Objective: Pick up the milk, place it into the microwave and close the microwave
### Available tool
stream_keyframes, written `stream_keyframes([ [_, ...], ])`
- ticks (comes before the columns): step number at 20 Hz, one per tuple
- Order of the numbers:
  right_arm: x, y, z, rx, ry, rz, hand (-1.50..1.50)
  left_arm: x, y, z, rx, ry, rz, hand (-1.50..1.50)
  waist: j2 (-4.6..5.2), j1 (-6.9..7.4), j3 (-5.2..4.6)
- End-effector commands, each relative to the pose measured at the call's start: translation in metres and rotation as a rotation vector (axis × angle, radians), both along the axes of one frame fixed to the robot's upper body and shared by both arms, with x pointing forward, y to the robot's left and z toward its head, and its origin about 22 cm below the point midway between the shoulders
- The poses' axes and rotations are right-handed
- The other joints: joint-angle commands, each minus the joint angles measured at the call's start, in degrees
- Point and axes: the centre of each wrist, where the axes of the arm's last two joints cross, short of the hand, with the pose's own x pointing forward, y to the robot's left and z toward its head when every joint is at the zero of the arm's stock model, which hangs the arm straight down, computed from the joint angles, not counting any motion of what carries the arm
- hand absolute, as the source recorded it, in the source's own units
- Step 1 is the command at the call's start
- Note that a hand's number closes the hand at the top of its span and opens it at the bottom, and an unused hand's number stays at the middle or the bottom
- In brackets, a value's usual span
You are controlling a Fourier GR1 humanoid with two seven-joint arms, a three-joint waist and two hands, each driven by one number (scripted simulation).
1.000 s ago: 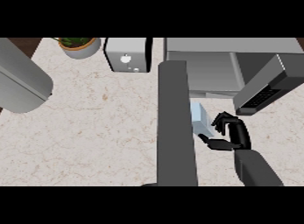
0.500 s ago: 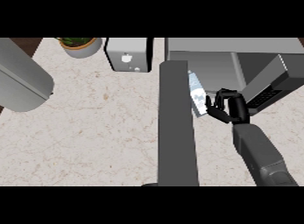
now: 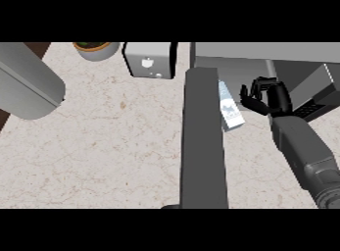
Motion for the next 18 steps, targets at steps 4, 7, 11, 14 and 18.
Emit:
stream_keyframes([
  [4, 0.014, -0.010, 0.025, -0.164, -0.017, -0.083, 1.50, 0.012, -0.002, -0.004, -0.005, -0.029, -0.027, -1.50, 0.96, 1.64, 0.05],
  [7, 0.022, -0.011, 0.038, -0.217, -0.041, -0.165, 1.50, 0.015, 0.002, -0.004, -0.006, -0.016, -0.051, -1.50, 1.36, 2.71, 0.09],
  [11, 0.031, -0.036, 0.065, -0.229, -0.044, -0.237, 1.50, 0.020, 0.001, -0.004, -0.012, -0.035, -0.039, -1.50, 2.04, 3.44, 0.14],
  [14, 0.028, -0.031, 0.058, -0.227, -0.031, -0.268, 1.50, 0.023, 0.003, 0.001, -0.012, -0.039, -0.068, -1.50, 2.47, 4.61, 0.24],
  [18, 0.031, -0.037, 0.067, -0.270, -0.053, -0.304, 1.50, 0.030, 0.004, 0.005, 0.024, -0.045, -0.061, -1.50, 3.08, 4.97, 0.29],
])
